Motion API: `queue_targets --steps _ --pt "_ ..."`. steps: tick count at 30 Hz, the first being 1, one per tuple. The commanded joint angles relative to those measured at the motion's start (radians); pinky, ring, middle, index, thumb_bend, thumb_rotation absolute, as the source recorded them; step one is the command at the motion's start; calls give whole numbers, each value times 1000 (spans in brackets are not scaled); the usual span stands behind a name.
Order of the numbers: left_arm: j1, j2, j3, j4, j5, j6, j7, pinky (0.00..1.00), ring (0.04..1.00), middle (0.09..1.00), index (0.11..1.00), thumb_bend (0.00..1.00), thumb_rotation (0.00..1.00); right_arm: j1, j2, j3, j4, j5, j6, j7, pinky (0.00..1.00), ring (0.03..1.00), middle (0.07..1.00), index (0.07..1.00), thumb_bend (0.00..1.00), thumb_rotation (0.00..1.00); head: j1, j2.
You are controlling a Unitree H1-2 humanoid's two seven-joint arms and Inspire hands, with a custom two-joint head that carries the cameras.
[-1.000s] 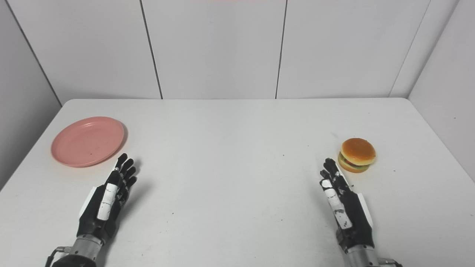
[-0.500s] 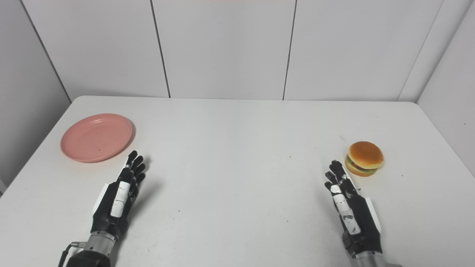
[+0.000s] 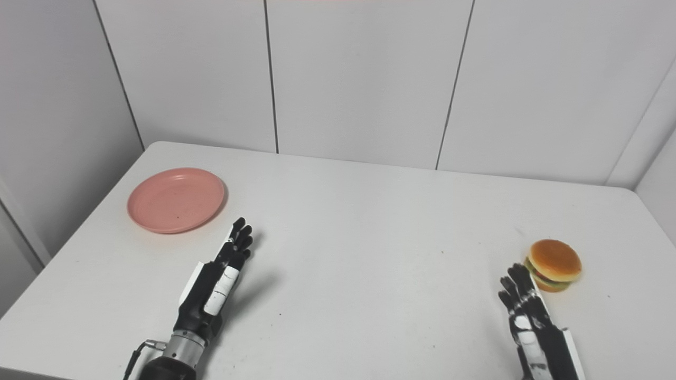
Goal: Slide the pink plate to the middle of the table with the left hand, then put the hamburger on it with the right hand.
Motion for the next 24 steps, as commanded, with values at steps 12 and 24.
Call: queue_targets --steps 12,24 --pt "-19 -50 -34 144 26 -80 27 1000 1000 1000 1000 873 899 -64 -52 -32 208 27 -24 15 1000 993 991 986 887 774 26 -64" --pt "-20 -48 -23 154 14 -101 29 1000 1000 1000 1000 867 892 -61 -45 -24 201 28 -17 17 1000 989 985 984 897 772 28 -61"
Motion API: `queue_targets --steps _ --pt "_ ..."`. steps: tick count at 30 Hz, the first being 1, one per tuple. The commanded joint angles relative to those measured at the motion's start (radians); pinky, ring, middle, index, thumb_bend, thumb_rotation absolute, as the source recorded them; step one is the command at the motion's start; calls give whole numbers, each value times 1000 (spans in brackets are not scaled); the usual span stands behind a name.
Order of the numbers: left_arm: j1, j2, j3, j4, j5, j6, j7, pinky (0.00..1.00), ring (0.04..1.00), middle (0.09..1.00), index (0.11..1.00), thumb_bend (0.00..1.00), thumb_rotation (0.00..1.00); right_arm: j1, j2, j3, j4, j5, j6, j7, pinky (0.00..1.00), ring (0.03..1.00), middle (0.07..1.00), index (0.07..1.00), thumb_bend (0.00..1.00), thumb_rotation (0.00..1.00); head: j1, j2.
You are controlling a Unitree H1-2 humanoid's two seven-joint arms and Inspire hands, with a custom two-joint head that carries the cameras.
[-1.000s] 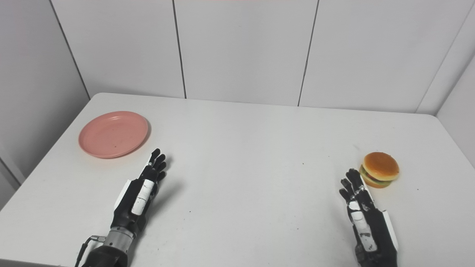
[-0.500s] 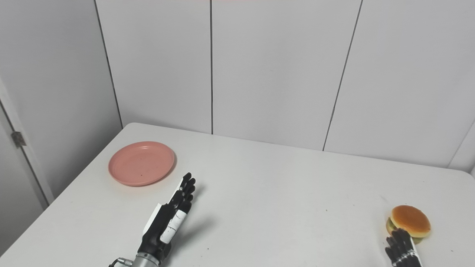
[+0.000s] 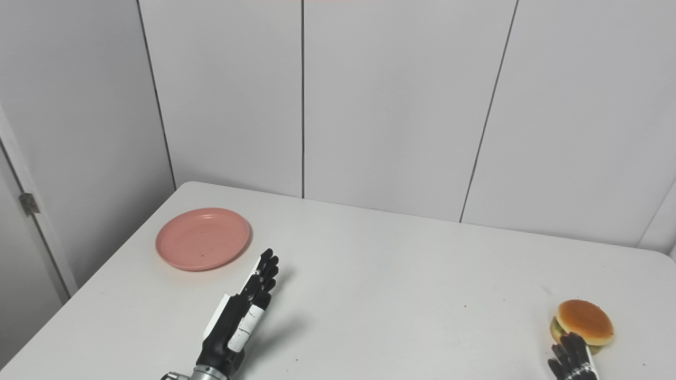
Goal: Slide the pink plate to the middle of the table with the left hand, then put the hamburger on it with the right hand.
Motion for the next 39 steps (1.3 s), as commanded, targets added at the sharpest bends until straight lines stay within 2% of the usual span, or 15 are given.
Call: queue_targets --steps 1,4,6,10,13,19,22,28,33,39 --pt "1 -35 -13 107 -12 -1 9 997 1000 1000 1000 871 889 -46 -20 -6 130 -6 67 -20 1000 989 984 986 897 774 -5 0" --pt "7 -34 -4 83 -14 -12 16 979 991 996 1000 873 885 -38 -17 1 115 -6 79 -18 1000 987 984 992 904 781 -8 -1" --pt "8 -25 -1 52 22 -39 35 947 968 977 1000 879 897 -31 -14 7 102 -2 88 -14 1000 988 986 993 905 784 -10 -2" --pt "-7 12 -4 6 137 -136 73 913 955 962 1000 861 916 -19 -5 15 73 9 112 -18 999 979 979 982 903 774 -9 -4" --pt "-25 30 -3 -20 170 -173 82 886 943 958 1000 866 875 -11 1 20 51 9 143 -33 1000 987 993 987 854 809 -11 -6" --pt "-89 55 26 -53 226 -163 108 884 940 946 1000 875 920 -7 6 25 41 12 165 -42 1000 993 996 986 831 823 -17 -13" --pt "-147 81 45 -54 217 -153 106 901 937 946 1000 911 920 -8 8 28 45 13 166 -42 992 986 988 978 834 809 -21 -17" --pt "-255 149 101 10 165 -174 108 862 917 932 1000 875 921 -14 7 38 56 8 169 -39 966 972 971 963 863 778 -23 -25" --pt "-317 187 149 15 105 -102 97 867 922 930 1000 922 918 -17 4 45 63 7 171 -36 935 955 958 952 882 770 -19 -28" --pt "-395 243 193 43 6 -45 74 881 914 916 1000 893 902 -21 -5 54 75 -1 166 -27 923 955 959 954 893 788 -15 -30"
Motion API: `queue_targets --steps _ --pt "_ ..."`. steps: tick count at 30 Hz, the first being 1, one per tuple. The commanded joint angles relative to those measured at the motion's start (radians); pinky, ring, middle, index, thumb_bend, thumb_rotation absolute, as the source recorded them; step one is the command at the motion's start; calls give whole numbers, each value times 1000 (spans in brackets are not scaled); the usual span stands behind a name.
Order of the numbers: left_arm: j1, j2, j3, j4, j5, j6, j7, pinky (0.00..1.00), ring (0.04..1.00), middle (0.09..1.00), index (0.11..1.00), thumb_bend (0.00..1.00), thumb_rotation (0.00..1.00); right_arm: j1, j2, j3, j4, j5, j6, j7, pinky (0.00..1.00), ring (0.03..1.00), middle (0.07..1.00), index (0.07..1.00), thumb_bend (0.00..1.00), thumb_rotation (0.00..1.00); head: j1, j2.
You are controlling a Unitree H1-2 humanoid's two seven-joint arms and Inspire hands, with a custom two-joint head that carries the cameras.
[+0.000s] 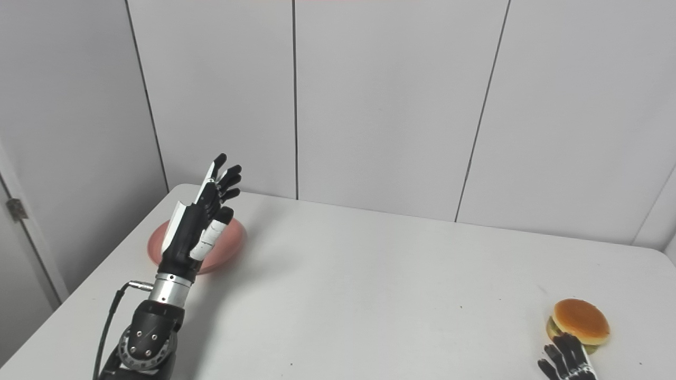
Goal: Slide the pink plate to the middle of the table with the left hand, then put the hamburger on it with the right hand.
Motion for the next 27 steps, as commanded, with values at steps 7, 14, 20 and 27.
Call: queue_targets --steps 7,14,20,27 --pt "-144 95 51 93 -113 1 -28 868 894 897 960 877 857 -25 -10 30 117 -34 111 -13 912 950 956 959 910 804 -1 -3" --pt "-221 160 90 317 -152 -100 -35 833 858 876 921 918 821 -30 -13 34 128 -21 114 -5 917 950 950 956 906 800 11 -5" --pt "-289 215 116 539 -179 -175 -49 841 869 872 910 984 816 -34 -21 34 144 -28 105 -1 924 956 941 953 915 814 21 -4" --pt "-336 258 146 680 -208 -176 -67 883 900 890 878 1000 832 -37 -27 34 148 -23 115 6 946 969 944 958 931 818 27 -4"
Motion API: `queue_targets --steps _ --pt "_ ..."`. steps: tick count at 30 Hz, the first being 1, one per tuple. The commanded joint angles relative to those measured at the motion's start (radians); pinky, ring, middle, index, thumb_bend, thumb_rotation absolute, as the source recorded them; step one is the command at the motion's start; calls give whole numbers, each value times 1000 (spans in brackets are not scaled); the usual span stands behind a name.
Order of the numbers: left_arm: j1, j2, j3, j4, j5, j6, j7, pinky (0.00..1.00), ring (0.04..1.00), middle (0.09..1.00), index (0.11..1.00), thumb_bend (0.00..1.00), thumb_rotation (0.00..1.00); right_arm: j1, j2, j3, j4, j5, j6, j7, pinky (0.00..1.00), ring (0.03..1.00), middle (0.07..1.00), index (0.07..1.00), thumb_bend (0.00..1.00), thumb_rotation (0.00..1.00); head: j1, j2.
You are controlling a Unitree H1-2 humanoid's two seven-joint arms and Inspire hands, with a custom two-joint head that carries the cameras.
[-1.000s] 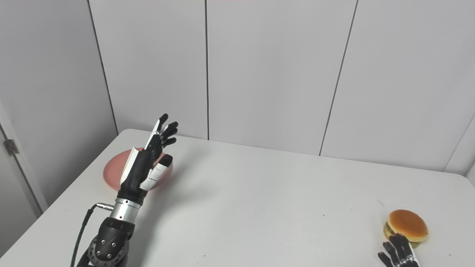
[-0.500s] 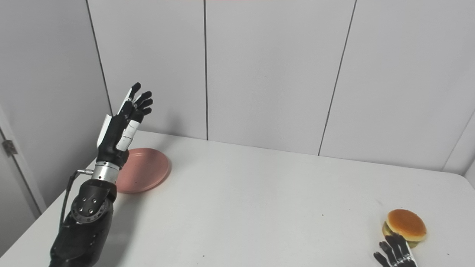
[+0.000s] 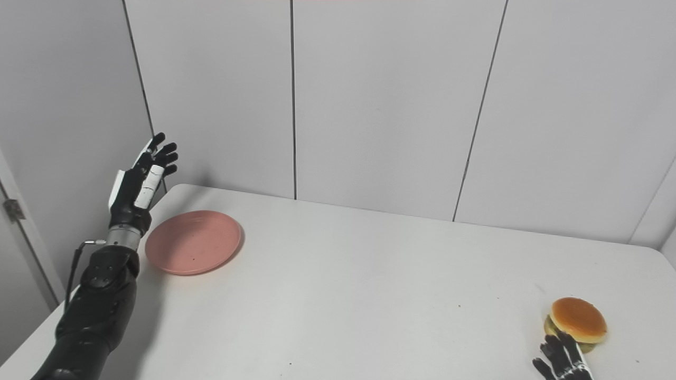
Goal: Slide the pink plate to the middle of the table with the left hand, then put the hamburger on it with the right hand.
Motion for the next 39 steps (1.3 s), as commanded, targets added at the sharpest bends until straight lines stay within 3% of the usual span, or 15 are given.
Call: queue_targets --steps 1,8,17,20,26,39 --pt "-81 54 14 3 -16 -41 -11 881 910 898 882 1000 831 -26 -16 17 131 -23 118 -6 953 974 946 961 928 818 1 1" --pt "-85 85 31 87 -27 -41 -25 863 906 892 880 1000 849 -25 -17 19 129 -23 123 -7 956 976 941 959 933 820 4 1" --pt "-78 115 52 218 -23 -41 -14 857 921 894 873 914 824 -26 -19 20 135 -24 118 -8 945 964 926 955 955 819 1 1" --pt "-84 125 65 279 -37 -41 -41 790 875 860 830 968 785 -26 -20 22 136 -30 117 -11 928 957 923 950 969 823 -2 3" --pt "-99 131 65 362 -40 -41 -65 775 837 829 803 1000 783 -24 -19 25 137 -37 112 -15 923 954 917 945 973 825 -6 4" --pt "-124 113 28 412 -26 -41 -72 787 845 841 831 984 818 -28 -13 32 143 -48 104 -20 911 949 911 949 979 838 -17 4"
